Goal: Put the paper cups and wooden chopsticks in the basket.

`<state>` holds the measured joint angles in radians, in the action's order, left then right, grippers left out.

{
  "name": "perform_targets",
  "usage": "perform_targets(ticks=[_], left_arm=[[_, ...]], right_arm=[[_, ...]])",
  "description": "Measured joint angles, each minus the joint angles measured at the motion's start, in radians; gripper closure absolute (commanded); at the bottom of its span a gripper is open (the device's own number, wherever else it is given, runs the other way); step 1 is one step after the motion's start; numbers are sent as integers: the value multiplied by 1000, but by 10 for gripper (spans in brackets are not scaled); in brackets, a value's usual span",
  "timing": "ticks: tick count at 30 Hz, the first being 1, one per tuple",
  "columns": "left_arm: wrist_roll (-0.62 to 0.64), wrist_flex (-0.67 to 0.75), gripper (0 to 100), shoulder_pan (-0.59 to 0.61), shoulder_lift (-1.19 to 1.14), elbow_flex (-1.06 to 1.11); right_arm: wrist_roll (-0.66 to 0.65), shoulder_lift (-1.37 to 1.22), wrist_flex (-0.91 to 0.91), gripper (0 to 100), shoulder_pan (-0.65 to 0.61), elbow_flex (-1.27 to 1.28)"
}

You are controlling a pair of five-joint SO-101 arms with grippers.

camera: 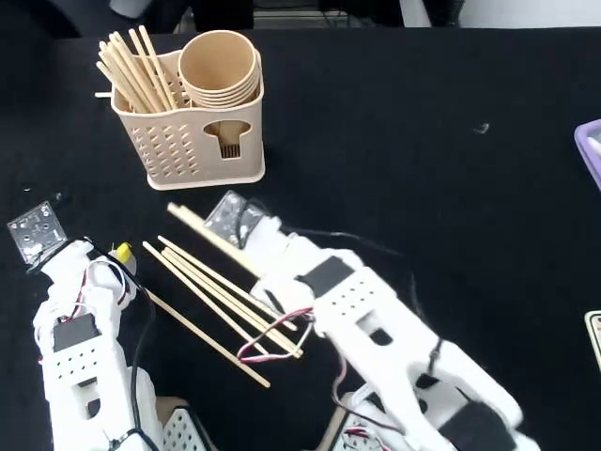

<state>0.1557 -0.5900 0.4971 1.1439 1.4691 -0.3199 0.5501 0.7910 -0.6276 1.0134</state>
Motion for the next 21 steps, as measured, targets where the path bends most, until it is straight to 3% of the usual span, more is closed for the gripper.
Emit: perform_targets(ticks=[9, 17, 21], left_arm=[[0, 0, 777, 0, 0, 0], [0, 0, 777, 0, 0, 0], [0, 0, 777, 0, 0, 0]], right_arm=[[-2, 132, 0, 988, 5, 12], [-2, 167, 11, 988, -143, -150], [-2, 167, -81, 988, -153, -255]])
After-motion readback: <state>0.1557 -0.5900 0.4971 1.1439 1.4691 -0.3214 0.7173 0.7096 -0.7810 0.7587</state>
